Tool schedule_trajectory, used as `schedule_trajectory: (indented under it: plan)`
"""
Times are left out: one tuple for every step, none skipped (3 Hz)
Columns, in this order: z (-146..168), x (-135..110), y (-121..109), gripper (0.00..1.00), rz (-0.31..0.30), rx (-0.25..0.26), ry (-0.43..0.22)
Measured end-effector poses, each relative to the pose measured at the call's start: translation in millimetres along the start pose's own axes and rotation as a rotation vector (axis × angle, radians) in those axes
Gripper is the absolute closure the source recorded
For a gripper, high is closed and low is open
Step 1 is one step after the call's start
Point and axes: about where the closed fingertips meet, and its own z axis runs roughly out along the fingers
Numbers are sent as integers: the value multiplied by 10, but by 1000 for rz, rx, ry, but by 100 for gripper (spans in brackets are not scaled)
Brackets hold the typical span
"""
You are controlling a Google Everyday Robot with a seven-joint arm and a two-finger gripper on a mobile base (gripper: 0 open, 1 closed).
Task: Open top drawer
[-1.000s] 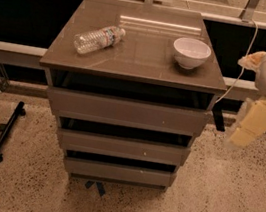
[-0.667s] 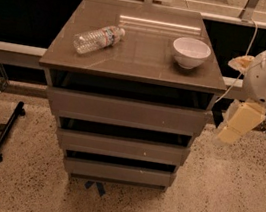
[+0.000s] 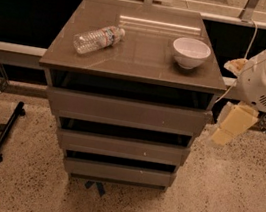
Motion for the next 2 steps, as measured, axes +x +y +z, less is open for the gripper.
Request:
schedule_trajectory:
  plan:
    - [218,-59,21,0,20,8,-24]
    - [500,-119,8,0,59,34,-74]
